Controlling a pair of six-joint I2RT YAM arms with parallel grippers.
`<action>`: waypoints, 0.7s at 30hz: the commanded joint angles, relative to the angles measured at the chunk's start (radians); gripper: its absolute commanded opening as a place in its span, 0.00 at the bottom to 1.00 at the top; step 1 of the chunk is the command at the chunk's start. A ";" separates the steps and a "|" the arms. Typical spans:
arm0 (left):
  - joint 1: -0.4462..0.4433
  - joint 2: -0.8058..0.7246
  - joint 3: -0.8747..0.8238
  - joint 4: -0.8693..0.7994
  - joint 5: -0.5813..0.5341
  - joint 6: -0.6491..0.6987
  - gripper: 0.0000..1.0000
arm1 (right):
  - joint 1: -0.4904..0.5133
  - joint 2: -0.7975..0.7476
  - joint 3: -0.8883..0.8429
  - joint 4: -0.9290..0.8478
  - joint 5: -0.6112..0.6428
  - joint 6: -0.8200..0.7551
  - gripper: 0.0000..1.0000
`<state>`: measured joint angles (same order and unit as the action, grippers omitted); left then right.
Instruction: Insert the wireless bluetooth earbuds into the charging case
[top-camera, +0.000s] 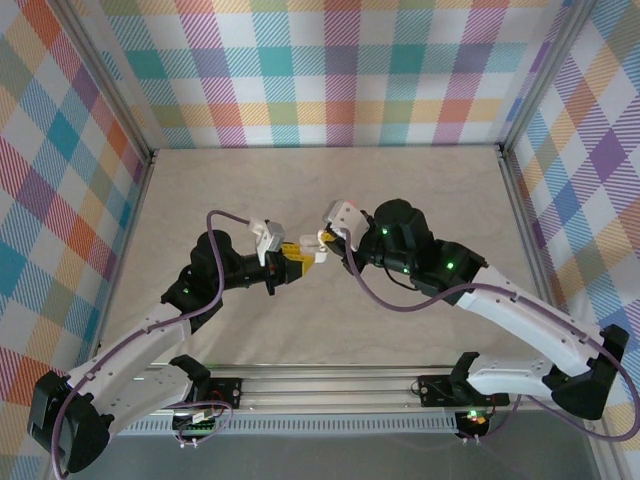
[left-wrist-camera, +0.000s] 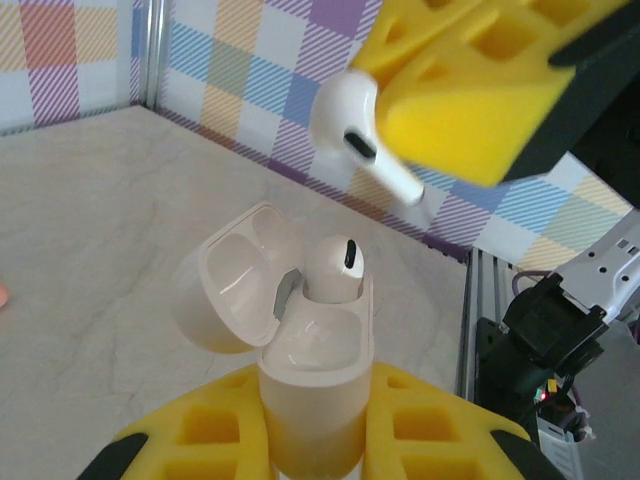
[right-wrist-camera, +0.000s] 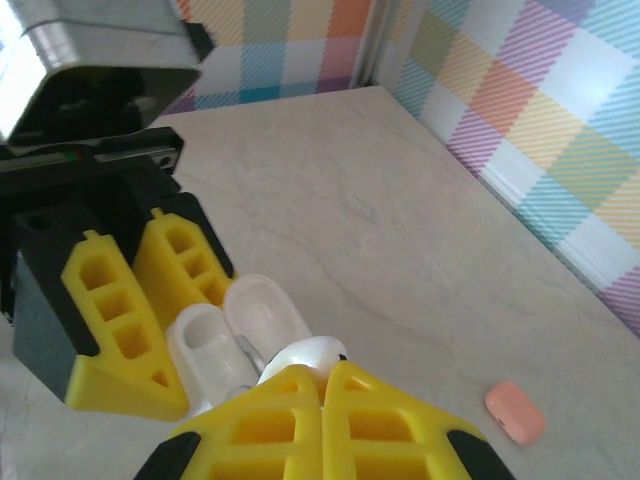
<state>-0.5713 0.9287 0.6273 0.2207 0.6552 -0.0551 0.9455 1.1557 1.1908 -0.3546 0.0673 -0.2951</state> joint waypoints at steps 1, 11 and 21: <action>-0.018 -0.004 0.001 0.069 0.023 0.004 0.00 | 0.033 0.023 0.036 0.051 -0.011 -0.069 0.00; -0.027 0.014 0.012 0.080 0.027 0.006 0.00 | 0.065 0.070 0.034 0.092 0.040 -0.134 0.01; -0.029 0.002 0.012 -0.008 -0.080 0.005 0.00 | 0.065 0.062 0.003 0.158 0.163 -0.079 0.02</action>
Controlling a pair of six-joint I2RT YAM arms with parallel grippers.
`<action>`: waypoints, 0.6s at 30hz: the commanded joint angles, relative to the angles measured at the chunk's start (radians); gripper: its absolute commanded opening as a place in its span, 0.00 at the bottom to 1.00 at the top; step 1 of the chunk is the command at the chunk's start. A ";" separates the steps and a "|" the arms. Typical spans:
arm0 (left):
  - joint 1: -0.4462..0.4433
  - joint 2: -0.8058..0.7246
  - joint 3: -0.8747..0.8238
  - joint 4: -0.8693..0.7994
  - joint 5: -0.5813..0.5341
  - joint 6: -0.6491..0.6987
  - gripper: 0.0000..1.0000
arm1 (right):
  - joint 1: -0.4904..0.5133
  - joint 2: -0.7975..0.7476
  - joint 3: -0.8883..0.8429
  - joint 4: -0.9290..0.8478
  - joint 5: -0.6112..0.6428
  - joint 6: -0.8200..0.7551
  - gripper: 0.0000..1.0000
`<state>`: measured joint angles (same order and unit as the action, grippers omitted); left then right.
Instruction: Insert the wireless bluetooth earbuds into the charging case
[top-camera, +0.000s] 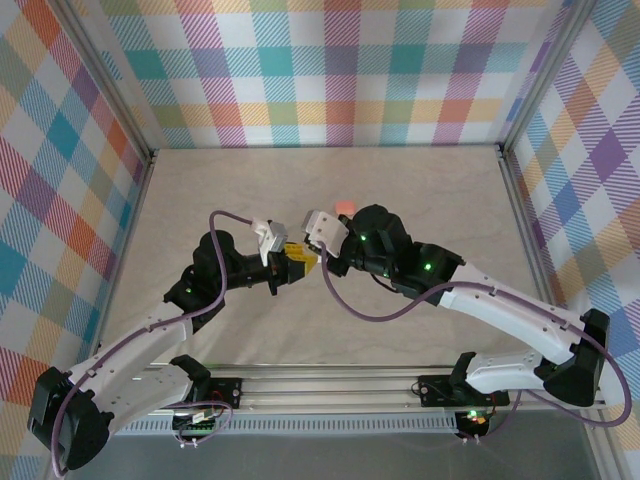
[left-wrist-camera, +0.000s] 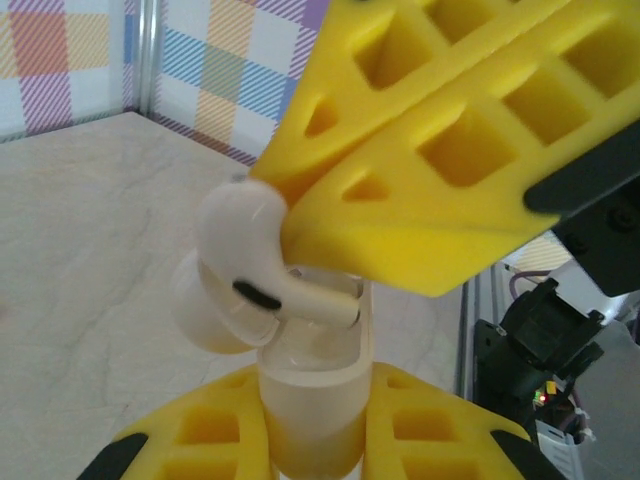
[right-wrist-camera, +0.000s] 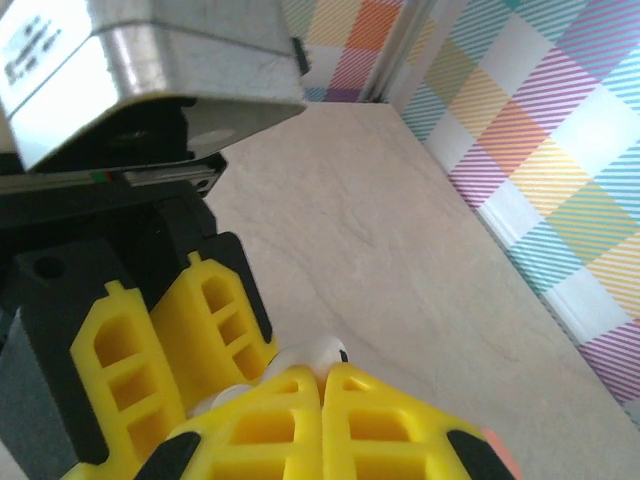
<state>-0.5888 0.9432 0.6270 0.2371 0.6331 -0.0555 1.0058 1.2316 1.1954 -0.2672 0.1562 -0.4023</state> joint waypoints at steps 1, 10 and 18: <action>-0.011 -0.017 0.015 -0.051 -0.080 0.008 0.00 | 0.004 -0.016 -0.002 0.068 0.092 0.041 0.02; -0.009 -0.086 -0.035 -0.271 -0.460 -0.079 0.00 | -0.102 0.041 0.006 -0.069 0.097 0.323 0.05; -0.005 -0.124 -0.066 -0.340 -0.555 -0.124 0.00 | -0.234 0.196 -0.135 -0.011 -0.109 0.563 0.05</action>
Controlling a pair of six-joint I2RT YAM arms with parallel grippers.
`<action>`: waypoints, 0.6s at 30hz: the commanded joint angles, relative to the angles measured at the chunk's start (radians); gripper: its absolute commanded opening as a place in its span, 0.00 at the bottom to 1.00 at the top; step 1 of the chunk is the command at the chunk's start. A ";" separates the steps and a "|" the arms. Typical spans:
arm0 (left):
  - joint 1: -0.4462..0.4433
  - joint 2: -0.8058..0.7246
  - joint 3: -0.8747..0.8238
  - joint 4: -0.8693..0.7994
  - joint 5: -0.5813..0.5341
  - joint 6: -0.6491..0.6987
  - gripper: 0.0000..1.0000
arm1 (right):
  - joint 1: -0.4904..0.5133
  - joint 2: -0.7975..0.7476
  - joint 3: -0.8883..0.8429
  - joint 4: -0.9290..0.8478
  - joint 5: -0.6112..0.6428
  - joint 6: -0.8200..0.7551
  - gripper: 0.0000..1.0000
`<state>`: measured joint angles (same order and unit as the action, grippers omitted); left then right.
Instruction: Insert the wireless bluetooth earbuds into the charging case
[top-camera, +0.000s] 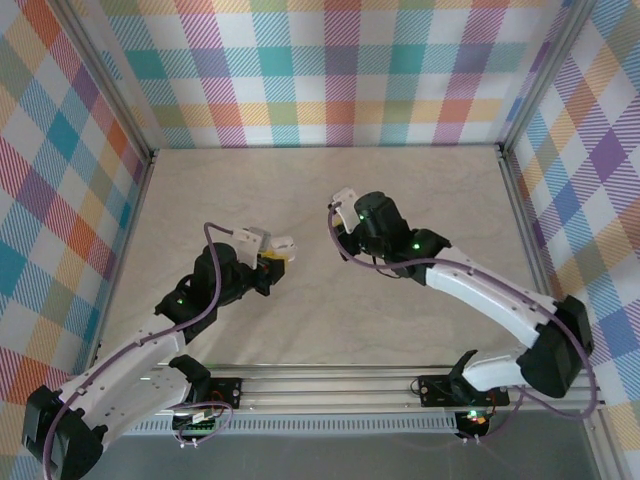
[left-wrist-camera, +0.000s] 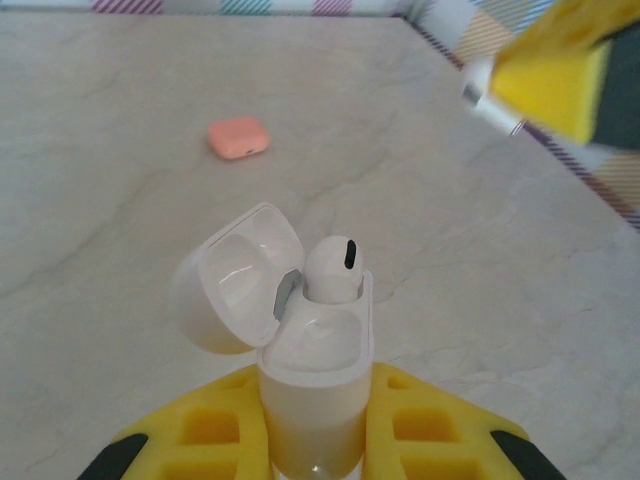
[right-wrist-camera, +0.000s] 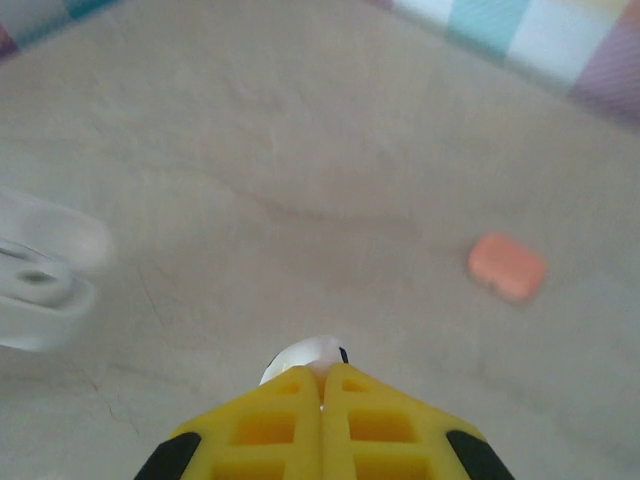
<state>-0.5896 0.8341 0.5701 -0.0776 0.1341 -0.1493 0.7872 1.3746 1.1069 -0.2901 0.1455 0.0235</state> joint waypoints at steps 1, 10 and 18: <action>-0.004 -0.014 -0.010 -0.027 -0.053 -0.034 0.00 | -0.018 0.083 -0.061 0.024 -0.111 0.157 0.05; -0.004 -0.004 -0.026 -0.010 -0.041 -0.054 0.00 | -0.059 0.365 -0.128 0.151 -0.227 0.273 0.03; -0.001 -0.013 -0.040 -0.006 -0.051 -0.055 0.00 | -0.072 0.432 -0.128 0.148 -0.262 0.328 0.10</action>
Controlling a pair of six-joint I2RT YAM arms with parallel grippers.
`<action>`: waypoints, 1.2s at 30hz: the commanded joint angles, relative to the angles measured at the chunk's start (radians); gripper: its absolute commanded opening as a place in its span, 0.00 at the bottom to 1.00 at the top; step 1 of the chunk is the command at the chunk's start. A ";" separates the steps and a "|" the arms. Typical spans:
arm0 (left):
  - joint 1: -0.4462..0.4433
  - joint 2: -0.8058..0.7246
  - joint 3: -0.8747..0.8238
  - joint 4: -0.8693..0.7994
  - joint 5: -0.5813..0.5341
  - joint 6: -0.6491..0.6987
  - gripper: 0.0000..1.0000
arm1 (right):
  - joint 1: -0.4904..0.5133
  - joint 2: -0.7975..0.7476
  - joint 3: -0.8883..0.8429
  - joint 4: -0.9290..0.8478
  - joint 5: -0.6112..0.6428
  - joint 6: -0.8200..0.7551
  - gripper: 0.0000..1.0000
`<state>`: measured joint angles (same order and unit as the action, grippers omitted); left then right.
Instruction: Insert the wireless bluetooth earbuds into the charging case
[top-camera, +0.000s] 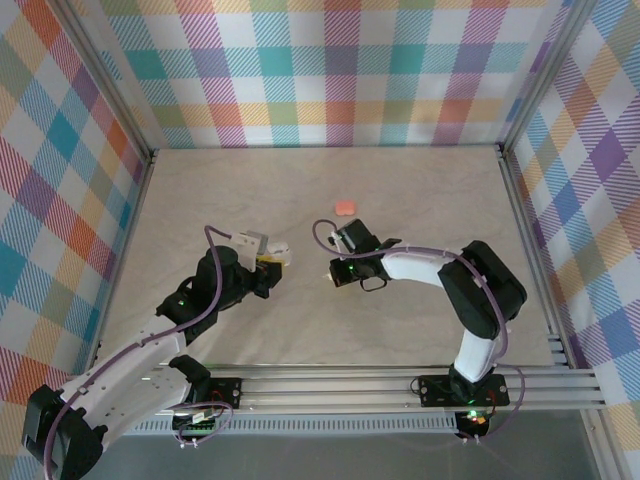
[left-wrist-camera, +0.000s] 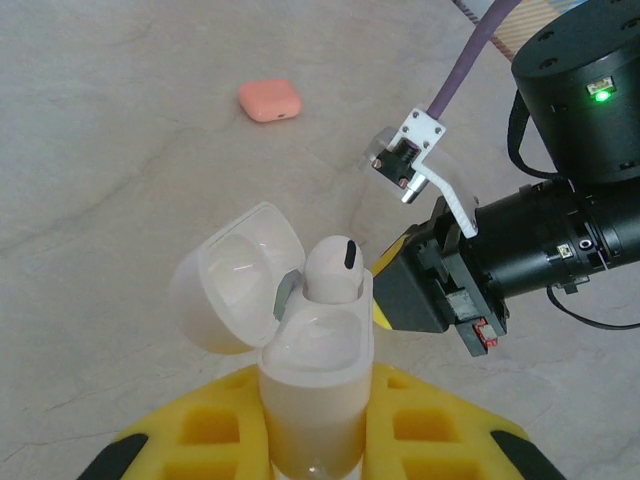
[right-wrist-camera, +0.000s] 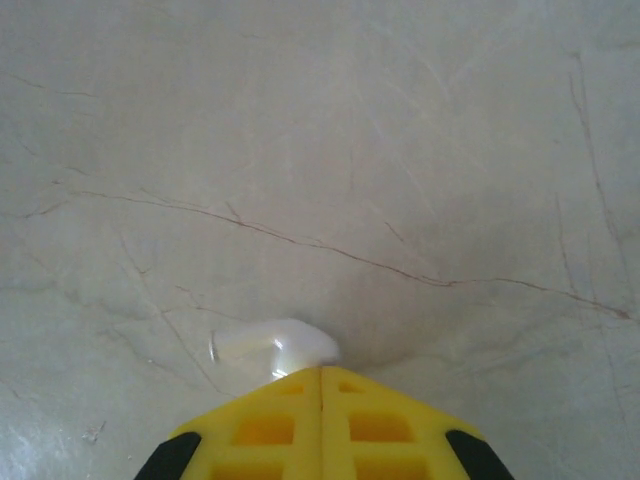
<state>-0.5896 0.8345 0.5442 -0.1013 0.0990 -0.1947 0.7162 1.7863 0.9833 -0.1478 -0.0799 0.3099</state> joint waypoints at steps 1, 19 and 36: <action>-0.001 -0.012 -0.015 0.020 -0.018 -0.009 0.00 | -0.001 0.019 -0.003 0.000 -0.033 0.045 0.12; 0.003 0.012 0.005 0.042 0.021 0.020 0.00 | -0.003 -0.198 -0.052 -0.125 -0.023 0.524 0.42; 0.005 0.029 0.047 0.023 0.097 0.034 0.00 | 0.058 -0.087 -0.072 0.033 -0.047 0.938 0.33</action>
<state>-0.5877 0.8833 0.5579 -0.0872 0.1753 -0.1749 0.7666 1.6703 0.8791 -0.1162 -0.1322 1.1782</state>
